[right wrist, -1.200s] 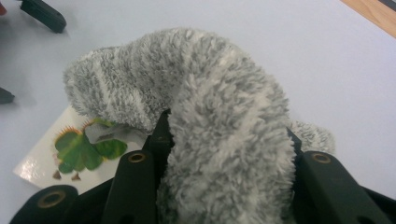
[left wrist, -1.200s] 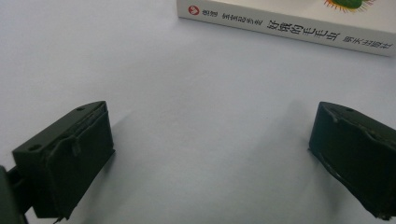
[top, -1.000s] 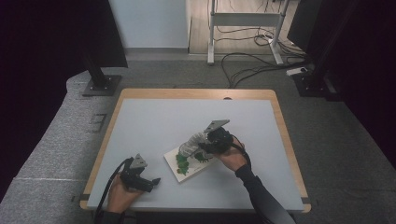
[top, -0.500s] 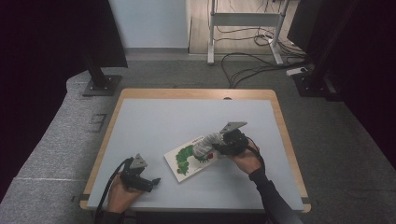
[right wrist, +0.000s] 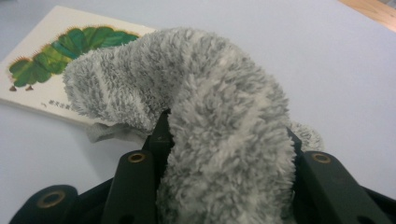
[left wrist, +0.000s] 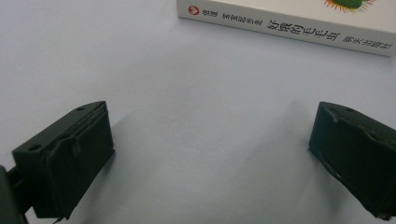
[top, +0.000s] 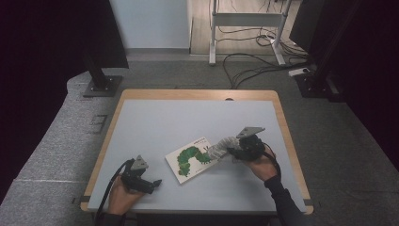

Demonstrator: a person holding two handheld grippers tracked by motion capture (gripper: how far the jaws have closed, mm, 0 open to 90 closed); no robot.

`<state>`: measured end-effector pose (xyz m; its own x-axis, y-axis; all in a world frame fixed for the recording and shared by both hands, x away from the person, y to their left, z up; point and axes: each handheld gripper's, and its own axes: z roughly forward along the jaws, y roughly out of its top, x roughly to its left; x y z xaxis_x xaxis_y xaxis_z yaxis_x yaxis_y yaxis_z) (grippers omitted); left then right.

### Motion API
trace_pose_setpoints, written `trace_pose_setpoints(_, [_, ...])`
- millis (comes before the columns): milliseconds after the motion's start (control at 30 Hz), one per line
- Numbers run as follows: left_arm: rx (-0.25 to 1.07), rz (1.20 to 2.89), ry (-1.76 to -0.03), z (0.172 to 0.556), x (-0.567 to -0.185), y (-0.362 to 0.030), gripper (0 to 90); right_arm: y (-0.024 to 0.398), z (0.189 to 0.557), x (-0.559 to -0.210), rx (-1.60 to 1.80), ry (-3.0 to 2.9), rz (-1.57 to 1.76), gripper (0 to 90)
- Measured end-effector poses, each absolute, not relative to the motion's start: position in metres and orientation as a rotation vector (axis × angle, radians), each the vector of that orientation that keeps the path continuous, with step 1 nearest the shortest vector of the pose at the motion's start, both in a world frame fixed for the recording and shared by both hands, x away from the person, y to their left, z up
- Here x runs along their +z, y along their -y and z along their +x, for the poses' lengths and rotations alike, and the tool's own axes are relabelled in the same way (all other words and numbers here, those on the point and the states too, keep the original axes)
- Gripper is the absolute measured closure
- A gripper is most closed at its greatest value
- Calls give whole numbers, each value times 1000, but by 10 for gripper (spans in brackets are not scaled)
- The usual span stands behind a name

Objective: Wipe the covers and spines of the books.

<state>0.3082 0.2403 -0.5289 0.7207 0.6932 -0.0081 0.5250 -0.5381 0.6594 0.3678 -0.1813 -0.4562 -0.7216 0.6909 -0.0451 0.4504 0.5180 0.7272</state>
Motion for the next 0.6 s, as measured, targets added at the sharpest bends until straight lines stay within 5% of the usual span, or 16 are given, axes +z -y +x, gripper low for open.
trace_pose_setpoints(600, [336,2271,-919,308,-529,-240,0,240,341,-459,985,-2360,1065,551])
